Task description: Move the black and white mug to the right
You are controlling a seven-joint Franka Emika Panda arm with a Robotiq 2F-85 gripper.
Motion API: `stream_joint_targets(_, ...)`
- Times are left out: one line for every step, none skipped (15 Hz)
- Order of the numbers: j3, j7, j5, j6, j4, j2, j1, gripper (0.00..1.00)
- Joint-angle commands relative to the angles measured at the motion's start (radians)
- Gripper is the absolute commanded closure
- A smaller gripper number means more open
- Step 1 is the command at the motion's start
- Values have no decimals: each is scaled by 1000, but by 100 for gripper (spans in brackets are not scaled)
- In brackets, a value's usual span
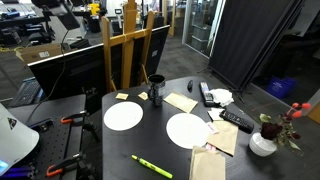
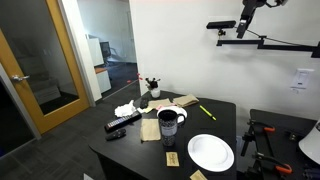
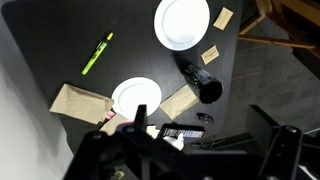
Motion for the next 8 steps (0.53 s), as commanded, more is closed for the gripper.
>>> stream_joint_targets(15,-21,15,-3,8,18,-20,0)
stream_joint_targets(20,-21,6,1,15,38,-18,0)
stream_joint_targets(19,-26,8,5,19,57,-10,0)
stream_joint_targets(23,-27,6,14,20,81,-7,0)
stream_joint_targets(27,-26,5,26,24,108,-3,0)
stream_joint_targets(33,-28,4,40,27,137,1,0)
stream_joint_targets(36,-32,7,58,32,168,6,0)
stream_joint_targets(42,-33,7,83,40,203,10,0)
